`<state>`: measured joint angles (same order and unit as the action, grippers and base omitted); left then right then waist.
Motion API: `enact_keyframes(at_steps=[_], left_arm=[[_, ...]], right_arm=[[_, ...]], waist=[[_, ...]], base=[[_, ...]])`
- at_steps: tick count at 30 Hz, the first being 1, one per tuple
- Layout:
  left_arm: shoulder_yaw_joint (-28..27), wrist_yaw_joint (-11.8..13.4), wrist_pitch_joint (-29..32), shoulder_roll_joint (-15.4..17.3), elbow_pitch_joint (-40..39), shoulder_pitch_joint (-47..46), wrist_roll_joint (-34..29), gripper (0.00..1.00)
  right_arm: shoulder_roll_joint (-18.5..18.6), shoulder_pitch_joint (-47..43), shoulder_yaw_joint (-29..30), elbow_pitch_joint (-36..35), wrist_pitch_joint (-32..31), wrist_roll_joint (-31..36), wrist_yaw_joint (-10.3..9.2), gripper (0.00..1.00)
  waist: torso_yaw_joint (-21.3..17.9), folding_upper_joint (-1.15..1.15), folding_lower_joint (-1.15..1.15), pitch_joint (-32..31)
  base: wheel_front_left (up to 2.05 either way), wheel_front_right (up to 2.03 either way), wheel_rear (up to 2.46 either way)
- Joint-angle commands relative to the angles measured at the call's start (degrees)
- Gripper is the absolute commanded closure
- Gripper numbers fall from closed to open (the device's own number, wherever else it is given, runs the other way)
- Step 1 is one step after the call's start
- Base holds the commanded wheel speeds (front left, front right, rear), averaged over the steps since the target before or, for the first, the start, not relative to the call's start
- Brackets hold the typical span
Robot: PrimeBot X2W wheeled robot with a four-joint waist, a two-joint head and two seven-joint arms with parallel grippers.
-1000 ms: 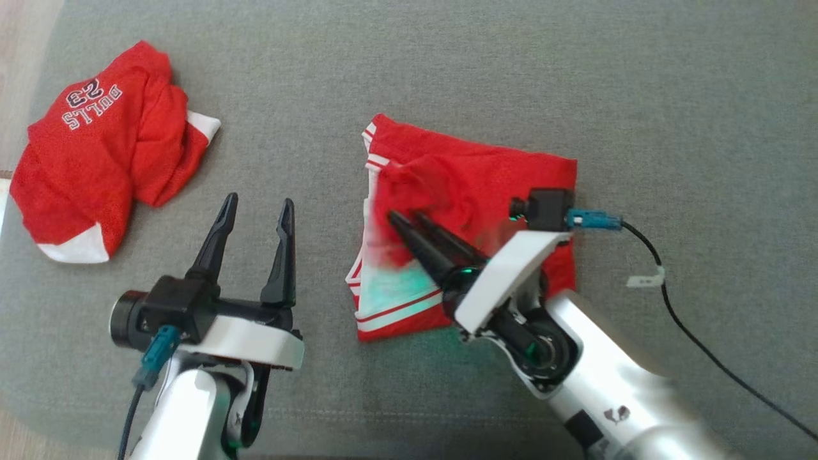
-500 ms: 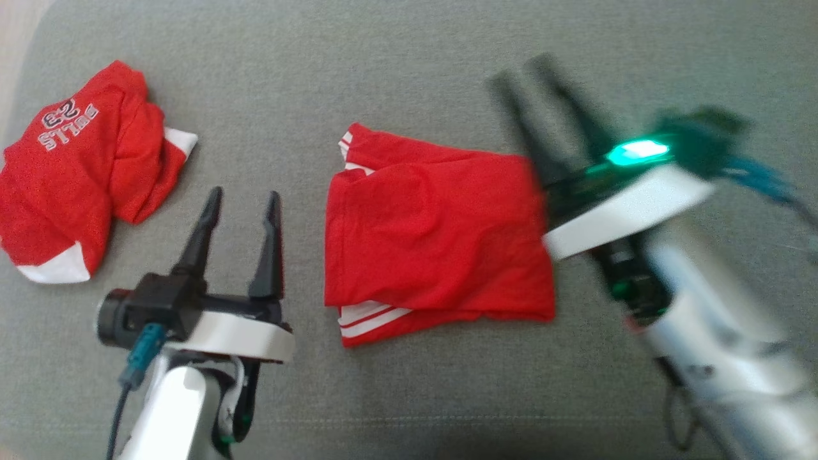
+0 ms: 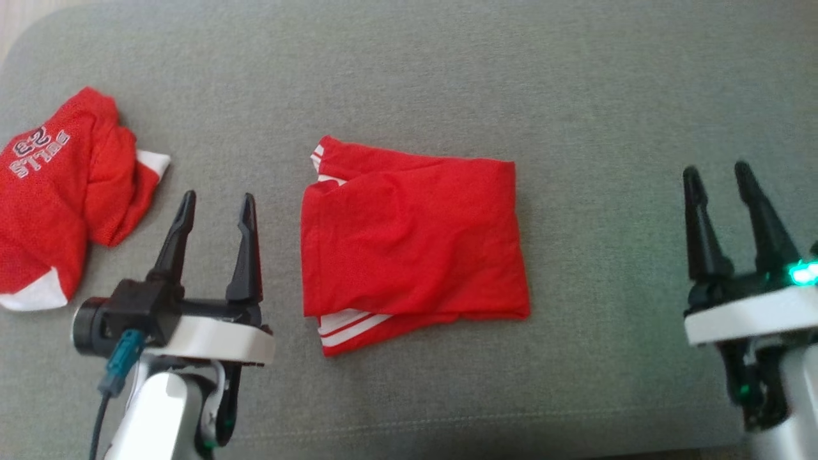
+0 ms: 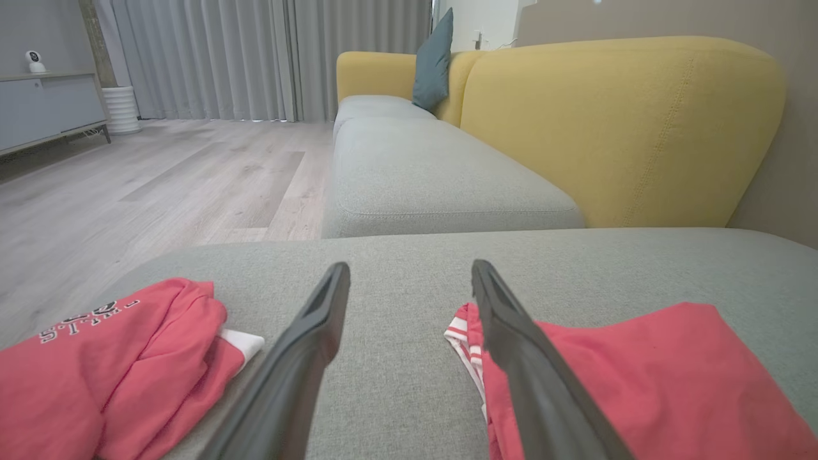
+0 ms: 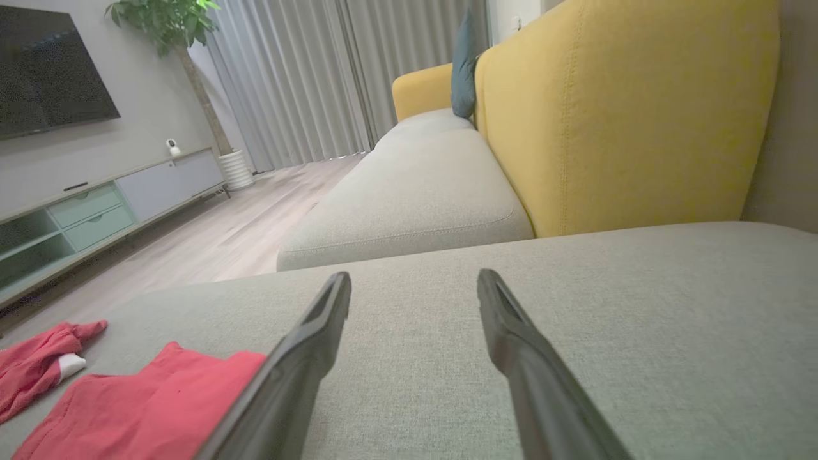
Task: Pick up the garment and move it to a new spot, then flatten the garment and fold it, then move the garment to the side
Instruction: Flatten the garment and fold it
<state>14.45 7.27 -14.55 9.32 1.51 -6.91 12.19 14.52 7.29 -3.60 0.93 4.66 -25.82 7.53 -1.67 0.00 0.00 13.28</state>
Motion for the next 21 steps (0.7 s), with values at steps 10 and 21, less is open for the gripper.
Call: enact_keyframes(at_steps=[10,21], left_arm=[[-2.99,0.07,-0.44,2.3,-0.84,2.26,-0.07,0.0],[-3.64,1.99,0.34,2.88,-0.34,7.32,0.55,0.0]], right_arm=[[-3.16,-5.99,0.39,-8.0,-3.73,4.71,-0.04,0.0],[-3.21,-10.01,-0.26,-8.81,-5.98,6.03,-0.04,0.0]], waist=[[-2.18,0.0,0.0,-4.22],[-2.66,0.0,0.0,-8.77]], base=[[0.0,0.0,0.0],[0.0,0.0,0.0]])
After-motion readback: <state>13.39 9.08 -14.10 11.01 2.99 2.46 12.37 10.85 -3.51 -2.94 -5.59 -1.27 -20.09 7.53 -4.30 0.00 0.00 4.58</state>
